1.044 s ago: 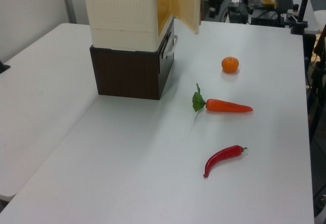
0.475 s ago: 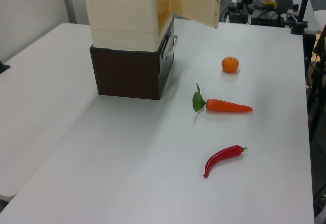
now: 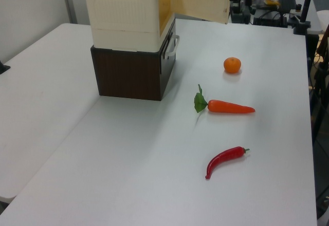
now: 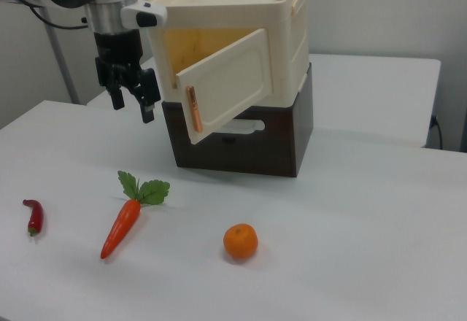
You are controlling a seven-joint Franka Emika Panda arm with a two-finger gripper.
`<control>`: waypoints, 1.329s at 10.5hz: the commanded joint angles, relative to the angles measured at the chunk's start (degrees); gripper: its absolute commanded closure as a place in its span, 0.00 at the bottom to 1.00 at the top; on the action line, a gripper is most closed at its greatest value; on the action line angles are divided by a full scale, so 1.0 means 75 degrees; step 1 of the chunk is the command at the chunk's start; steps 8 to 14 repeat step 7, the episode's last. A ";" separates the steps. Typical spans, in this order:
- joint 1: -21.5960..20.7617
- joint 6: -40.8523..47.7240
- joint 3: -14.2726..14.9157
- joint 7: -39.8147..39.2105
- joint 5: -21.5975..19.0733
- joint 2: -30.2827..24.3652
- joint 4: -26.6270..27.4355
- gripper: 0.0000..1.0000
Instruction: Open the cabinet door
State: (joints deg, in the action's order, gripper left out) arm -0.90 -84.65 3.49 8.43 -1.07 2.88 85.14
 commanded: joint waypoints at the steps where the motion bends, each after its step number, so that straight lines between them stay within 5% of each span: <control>1: 0.0003 -0.0678 0.0074 0.0013 0.0096 -0.0173 0.0285 0.00; 5: -0.0067 -0.0666 0.0203 -0.0116 0.0061 -0.0173 0.0285 0.00; 7: -0.0348 -0.0666 0.0565 -0.0127 0.0049 -0.0196 0.0285 0.00; 14: -0.0348 -0.0666 0.0565 -0.0127 0.0049 -0.0196 0.0285 0.00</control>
